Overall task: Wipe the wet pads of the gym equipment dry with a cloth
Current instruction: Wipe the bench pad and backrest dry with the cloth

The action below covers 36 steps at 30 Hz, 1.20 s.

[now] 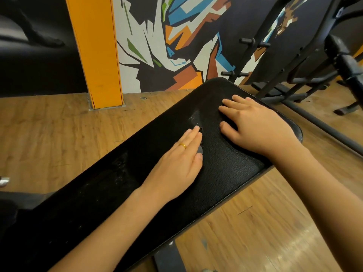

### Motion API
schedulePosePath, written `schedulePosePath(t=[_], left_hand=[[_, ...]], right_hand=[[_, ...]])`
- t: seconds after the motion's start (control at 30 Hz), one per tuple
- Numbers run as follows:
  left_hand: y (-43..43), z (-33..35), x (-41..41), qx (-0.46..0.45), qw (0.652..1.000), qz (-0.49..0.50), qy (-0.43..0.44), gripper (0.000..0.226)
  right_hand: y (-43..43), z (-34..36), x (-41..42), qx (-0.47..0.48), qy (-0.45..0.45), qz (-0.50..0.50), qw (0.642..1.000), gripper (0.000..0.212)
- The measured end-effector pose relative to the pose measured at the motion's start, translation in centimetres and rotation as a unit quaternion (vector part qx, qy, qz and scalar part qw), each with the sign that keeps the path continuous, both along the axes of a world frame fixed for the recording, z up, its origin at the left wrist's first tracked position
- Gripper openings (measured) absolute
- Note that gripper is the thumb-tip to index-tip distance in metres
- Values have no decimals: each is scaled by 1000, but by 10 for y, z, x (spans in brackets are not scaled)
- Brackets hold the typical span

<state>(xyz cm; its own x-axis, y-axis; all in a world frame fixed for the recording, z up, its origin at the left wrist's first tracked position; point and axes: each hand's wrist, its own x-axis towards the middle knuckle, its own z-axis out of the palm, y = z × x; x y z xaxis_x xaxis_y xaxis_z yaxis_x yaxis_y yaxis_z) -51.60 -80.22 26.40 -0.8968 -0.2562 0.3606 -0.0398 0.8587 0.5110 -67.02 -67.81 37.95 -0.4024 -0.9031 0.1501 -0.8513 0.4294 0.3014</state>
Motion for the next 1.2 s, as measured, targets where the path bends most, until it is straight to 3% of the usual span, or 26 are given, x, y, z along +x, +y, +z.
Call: schedulePosePath(t=[0.43,0.73,0.93,1.07,1.2], left_hand=[[-34,41,-86,58,998,39,11,51],[4,0,-4,62,997,52,8,55],[-18,22,-47,75,993,89,-20,53],[-28,33,-64,138,987,77,-12,60],[-33,30,-42,312,946,84,32,70]], right_hand=[[0,2,2,-10,-12,-2,1000,53],[1,-1,0,-8,0,1,1000,53],[-1,-3,-4,-4,4,3,1000,52],[0,-1,0,-11,2,9,1000,52],[1,1,1,-2,-9,-1,1000,52]])
